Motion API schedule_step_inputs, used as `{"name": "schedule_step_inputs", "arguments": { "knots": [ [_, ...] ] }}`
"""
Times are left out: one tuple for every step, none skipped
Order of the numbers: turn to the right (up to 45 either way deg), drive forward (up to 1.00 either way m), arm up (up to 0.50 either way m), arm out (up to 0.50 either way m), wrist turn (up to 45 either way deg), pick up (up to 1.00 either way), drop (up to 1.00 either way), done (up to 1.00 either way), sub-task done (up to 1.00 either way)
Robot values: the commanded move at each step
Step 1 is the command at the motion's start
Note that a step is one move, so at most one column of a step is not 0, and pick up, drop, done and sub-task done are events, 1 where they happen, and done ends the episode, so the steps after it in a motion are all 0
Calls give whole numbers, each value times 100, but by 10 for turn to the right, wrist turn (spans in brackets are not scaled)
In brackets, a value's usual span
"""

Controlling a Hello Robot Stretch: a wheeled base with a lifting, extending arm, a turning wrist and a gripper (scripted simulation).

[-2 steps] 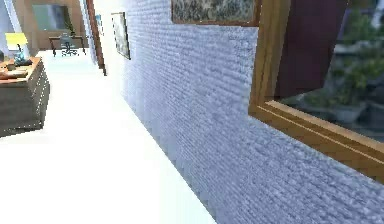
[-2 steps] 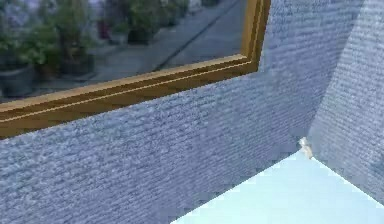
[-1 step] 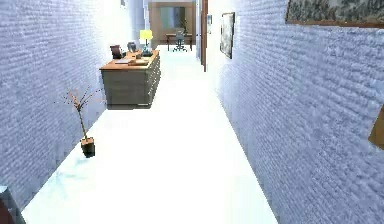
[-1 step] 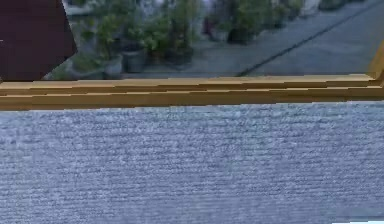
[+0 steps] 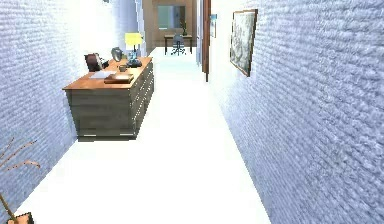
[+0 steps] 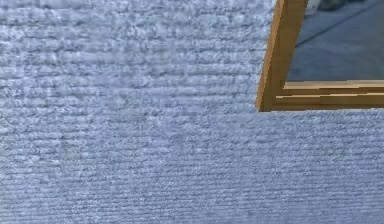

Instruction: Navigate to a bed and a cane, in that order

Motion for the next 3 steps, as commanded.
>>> {"name": "schedule_step_inputs", "arguments": {
  "knots": [
    [-30,0,0,0,0,0,0,0,0],
    [0,100,0,0,0,0,0,0,0],
    [0,100,0,0,0,0,0,0,0]
  ]
}}
